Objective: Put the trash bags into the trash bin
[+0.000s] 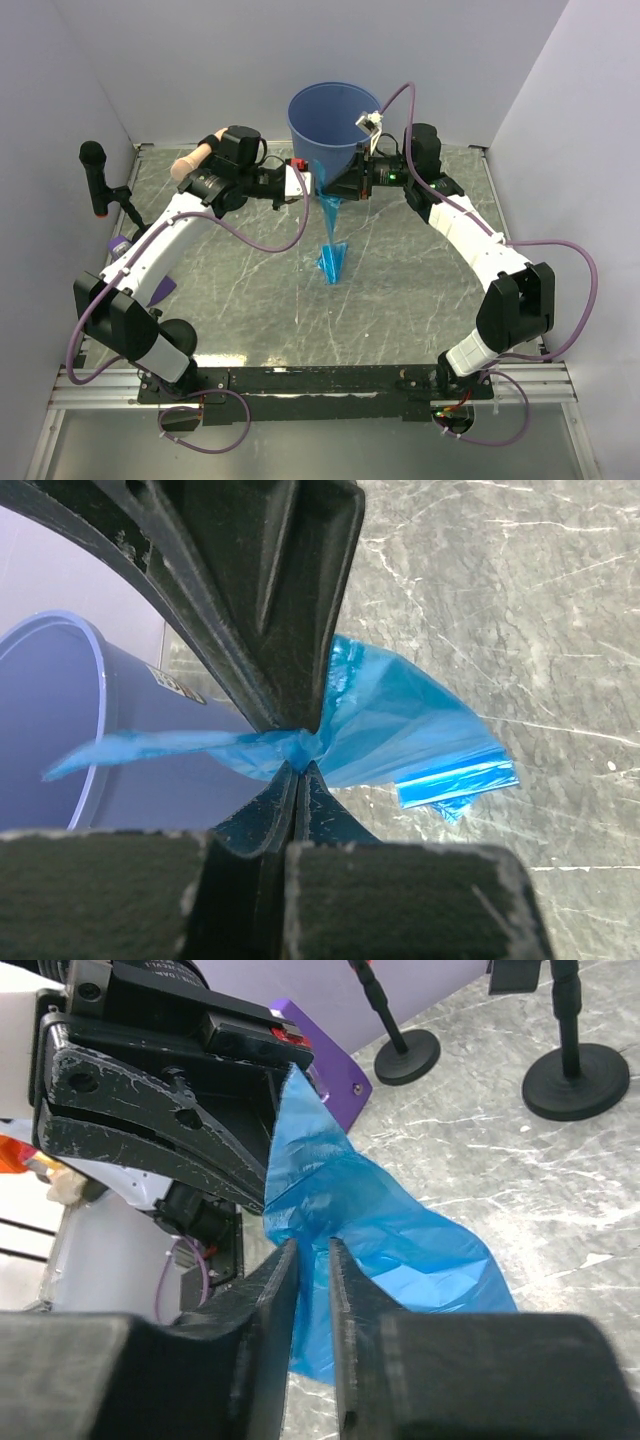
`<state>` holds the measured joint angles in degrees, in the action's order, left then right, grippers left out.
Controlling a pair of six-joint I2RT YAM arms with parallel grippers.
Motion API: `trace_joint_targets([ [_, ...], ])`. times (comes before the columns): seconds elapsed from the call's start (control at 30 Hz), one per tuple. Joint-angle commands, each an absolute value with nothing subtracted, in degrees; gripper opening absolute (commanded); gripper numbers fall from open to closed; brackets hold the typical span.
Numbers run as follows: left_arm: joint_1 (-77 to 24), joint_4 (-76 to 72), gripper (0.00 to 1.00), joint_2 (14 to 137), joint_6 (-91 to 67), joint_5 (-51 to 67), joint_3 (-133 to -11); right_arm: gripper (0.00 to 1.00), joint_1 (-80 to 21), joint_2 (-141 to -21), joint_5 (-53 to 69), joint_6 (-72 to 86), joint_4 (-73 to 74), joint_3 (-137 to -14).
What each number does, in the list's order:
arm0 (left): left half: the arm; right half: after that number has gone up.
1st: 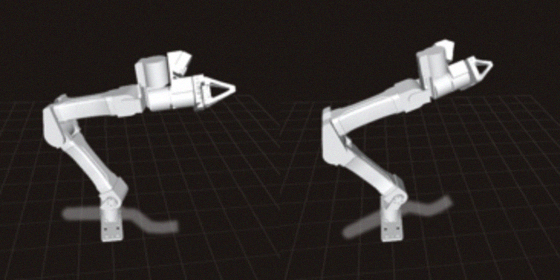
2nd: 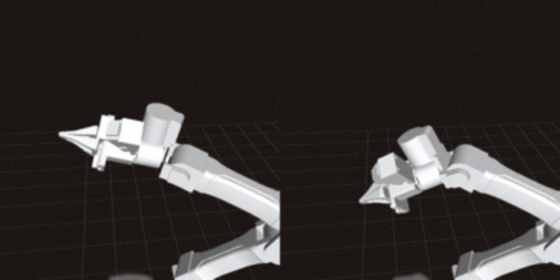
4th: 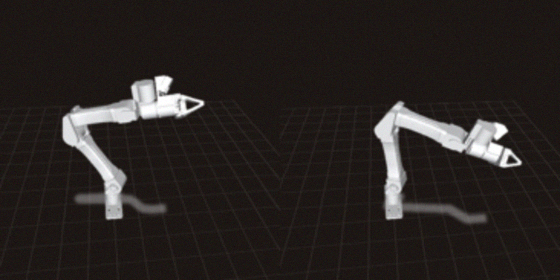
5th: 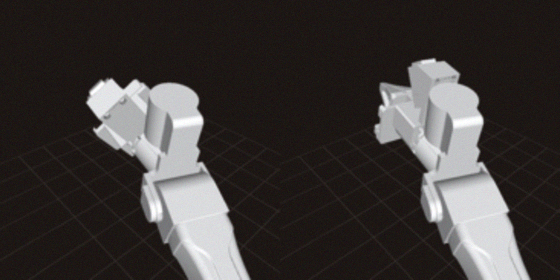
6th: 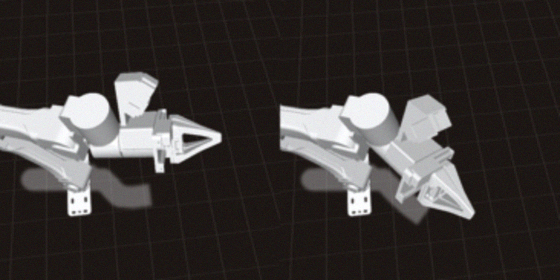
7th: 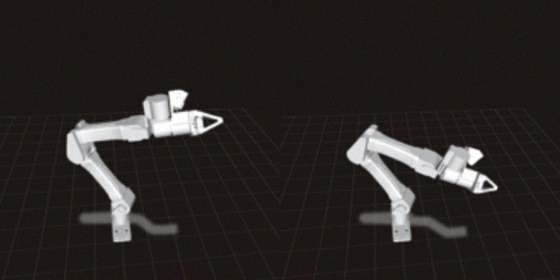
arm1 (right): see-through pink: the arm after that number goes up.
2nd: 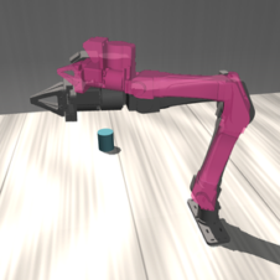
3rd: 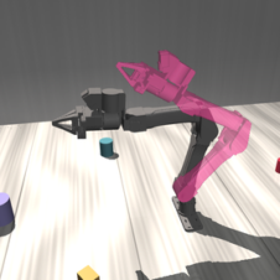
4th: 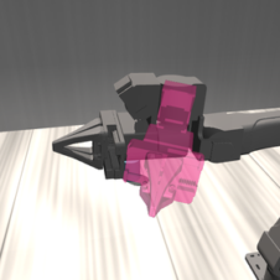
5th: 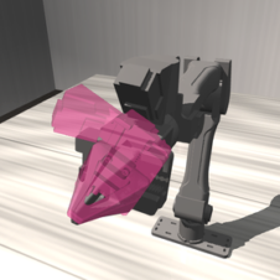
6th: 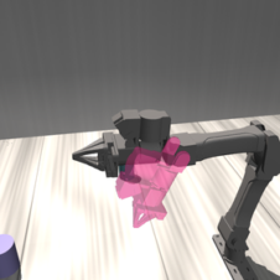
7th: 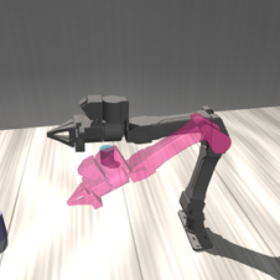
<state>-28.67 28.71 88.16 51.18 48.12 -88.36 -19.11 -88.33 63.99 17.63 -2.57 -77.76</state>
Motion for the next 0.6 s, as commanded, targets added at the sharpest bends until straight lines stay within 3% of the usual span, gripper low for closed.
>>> trace_joint_targets([
  [0.0,-29.09,29.62,0.0,87.01,53.87,48.96,-90.53,0.19,-18.72,-88.16,63.63,13.54,-1.94,-81.47],
  [0.2,-29.09,31.9,0.01,87.54,56.24,48.17,-91.49,0.01,-18.81,-88.07,62.41,8.36,2.72,-82.88],
  [0.57,-29.09,29.01,0.01,87.36,54.85,47.64,-92.2,0.0,-19.34,-87.89,56.79,-1.93,11.94,-83.15],
])
